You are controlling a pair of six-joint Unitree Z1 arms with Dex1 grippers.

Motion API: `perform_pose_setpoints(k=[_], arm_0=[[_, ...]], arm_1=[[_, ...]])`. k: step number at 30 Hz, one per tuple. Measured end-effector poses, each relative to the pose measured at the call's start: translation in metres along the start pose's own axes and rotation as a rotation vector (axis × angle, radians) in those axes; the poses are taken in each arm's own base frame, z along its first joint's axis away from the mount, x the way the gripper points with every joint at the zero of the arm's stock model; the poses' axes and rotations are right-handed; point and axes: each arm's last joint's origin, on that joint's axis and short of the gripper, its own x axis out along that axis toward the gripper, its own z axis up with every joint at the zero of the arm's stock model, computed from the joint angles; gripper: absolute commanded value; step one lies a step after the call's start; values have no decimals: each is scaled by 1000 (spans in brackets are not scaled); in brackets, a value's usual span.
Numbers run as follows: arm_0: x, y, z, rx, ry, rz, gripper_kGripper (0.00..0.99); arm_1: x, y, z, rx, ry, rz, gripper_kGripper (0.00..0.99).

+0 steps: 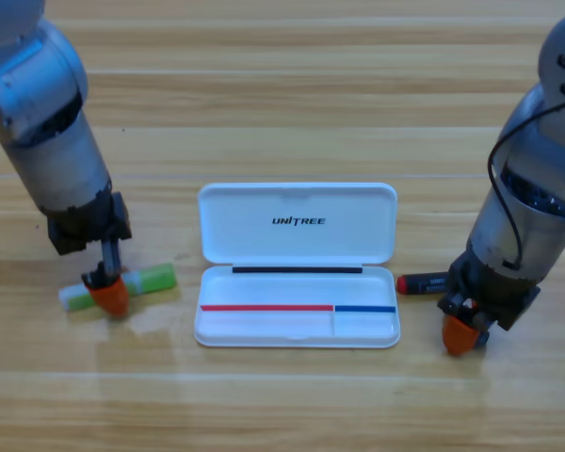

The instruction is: Clean up eraser and pencils

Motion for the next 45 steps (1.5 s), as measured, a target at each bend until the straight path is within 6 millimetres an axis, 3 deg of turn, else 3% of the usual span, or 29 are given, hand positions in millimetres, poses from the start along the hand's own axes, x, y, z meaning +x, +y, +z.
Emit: perform_pose_setpoints(k=[3, 4, 11, 14, 17, 21, 24, 27, 28, 35, 40, 45], arm_0=[[5, -1, 0, -8, -15, -3, 974], [6, -1, 1, -11, -19, -8, 973], [14, -3, 0, -14, -18, -16, 893], [17, -3, 1, -14, -19, -19, 838], [18, -4, 1, -14, -21, -24, 730], [18, -4, 0, -13, -23, -31, 500], [19, -4, 0, -12, -22, -32, 301], [19, -4, 0, -5, -21, -33, 38], [19, -4, 0, -2, -21, -33, 0], [11, -2, 1, 8, 32, -57, 0], [-14, 8, 7, 24, 67, -51, 0], [-44, 6, 0, 32, 33, -18, 0]], arm_1=[[1, -1, 3, 3, -1, 0, 48], [1, -1, 3, 3, -2, 0, 0], [2, -4, 3, -8, -2, 0, 0], [-5, -8, -3, -102, 30, 0, 0], [-31, -10, -9, -317, 44, 5, 0], [-92, -8, 10, -455, -97, -23, 0], [-108, -1, 16, -579, -161, 41, 0], [-105, 10, 21, -651, -169, 94, 0], [-105, 14, 24, -671, -172, 101, 0], [-82, 32, 49, -736, -143, 117, 0], [-59, 37, 57, -742, -86, 134, 0], [-43, 39, 64, -743, -58, 143, 0]])
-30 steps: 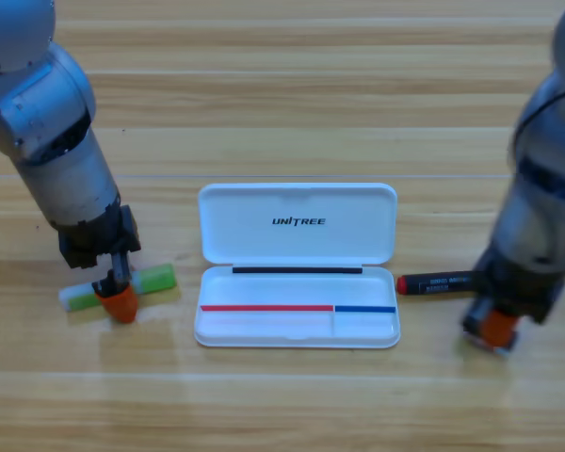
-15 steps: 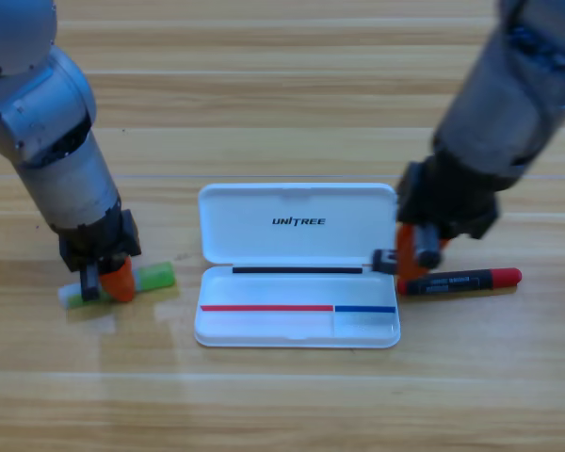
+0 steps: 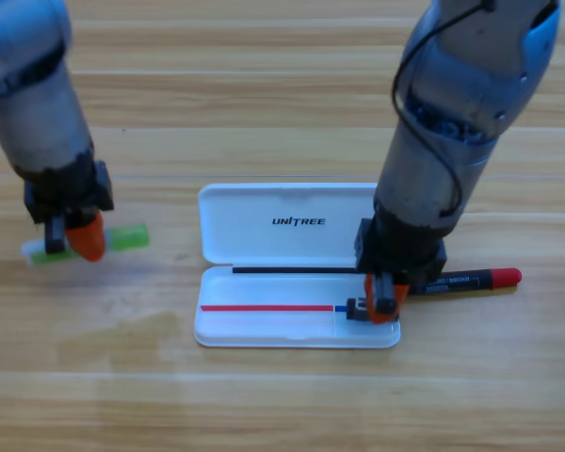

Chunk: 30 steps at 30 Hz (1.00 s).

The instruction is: Clean up eraser and pencils

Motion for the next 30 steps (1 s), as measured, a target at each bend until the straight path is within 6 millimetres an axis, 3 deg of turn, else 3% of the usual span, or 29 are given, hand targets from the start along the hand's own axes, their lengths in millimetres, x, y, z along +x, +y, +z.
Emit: perform_pose_setpoints(k=[7, 18, 19, 21, 22, 27, 30], arm_0=[[-20, -4, -7, 4, -29, 25, 0], [-23, -5, -9, 4, -33, 28, 0], [-23, -5, -9, 4, -33, 28, 0], [-23, -5, -9, 4, -33, 28, 0], [-23, -5, -9, 4, -33, 28, 0], [-23, -5, -9, 4, -33, 28, 0], [-23, -5, -9, 4, -33, 28, 0]], arm_1=[[16, -8, 7, 1, 22, 1, 0], [18, -12, 9, 1, 42, -34, 0], [18, -13, 9, 1, 42, -34, 87], [18, -13, 9, 1, 43, -34, 440], [18, -13, 9, 1, 43, -34, 517], [18, -13, 9, 1, 43, -34, 583], [18, -13, 9, 1, 43, -34, 824]])
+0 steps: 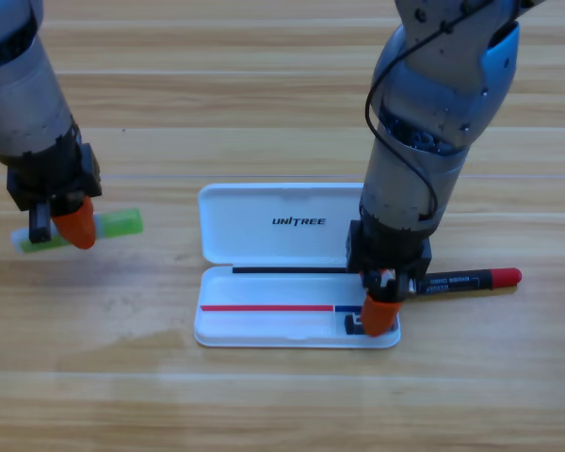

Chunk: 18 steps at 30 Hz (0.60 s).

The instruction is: Clean up eraser and pencils

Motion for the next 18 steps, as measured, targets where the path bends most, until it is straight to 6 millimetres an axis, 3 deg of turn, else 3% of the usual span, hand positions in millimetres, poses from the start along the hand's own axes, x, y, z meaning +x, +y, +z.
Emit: perform_pose_setpoints(k=[6, 13, 18], arm_0=[[0, 0, 0, 0, 0, 0, 0], [-8, 2, 8, 18, -51, -5, 0], [-20, -9, 27, 78, -106, 3, 0]], arm_1=[[-12, 8, -11, 1, 2, 2, 986], [-67, 34, -68, 22, -31, -18, 980], [-64, 17, -93, -23, -6, -15, 969]])
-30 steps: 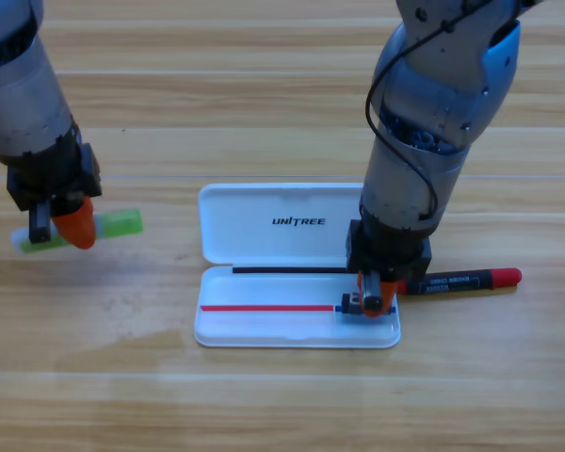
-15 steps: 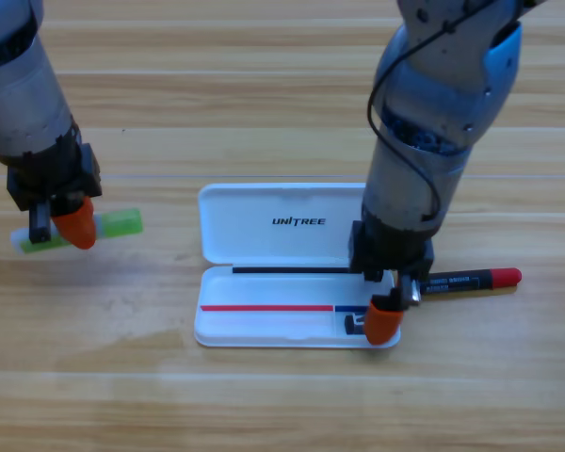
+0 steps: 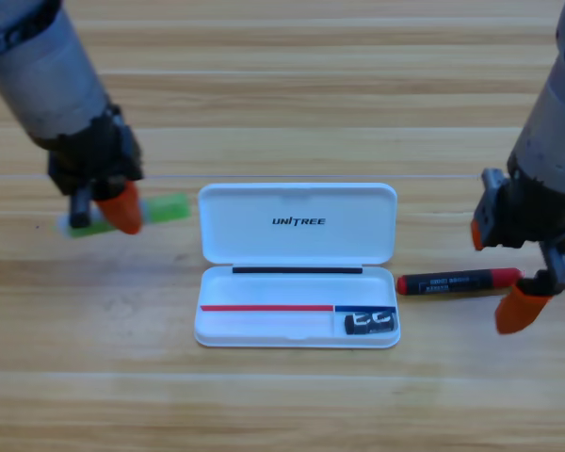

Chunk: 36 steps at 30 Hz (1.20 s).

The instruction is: Clean up eraser and pencils

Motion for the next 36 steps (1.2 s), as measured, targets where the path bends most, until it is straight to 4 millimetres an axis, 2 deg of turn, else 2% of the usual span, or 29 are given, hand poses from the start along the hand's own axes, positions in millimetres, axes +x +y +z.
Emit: perform_pose_setpoints(k=[2, 6, 11, 16, 20, 24, 28, 29, 36], arm_0=[[-4, -8, 11, 35, -18, 4, 0], [-3, -24, 35, 87, -39, -2, 0], [20, -38, 61, 129, -14, -43, 0], [36, -49, 81, 163, -2, -64, 0], [43, -56, 90, 182, -5, -87, 0], [47, -57, 93, 185, -12, -111, 0], [50, -56, 98, 185, -20, -119, 0], [52, -56, 99, 185, -19, -121, 0], [64, -55, 105, 186, -2, -145, 0]], arm_1=[[8, -11, -5, -9, 15, 2, 960], [36, -38, -2, -19, 35, 20, 937], [63, -63, 9, -30, 46, 32, 894], [78, -75, 15, -53, 59, 28, 813], [85, -78, 14, -53, 79, 33, 792], [88, -79, 12, -56, 96, 29, 491], [88, -80, 11, -72, 97, 29, 74], [88, -80, 11, -81, 97, 30, 0], [88, -80, 11, -92, 97, 31, 0]])
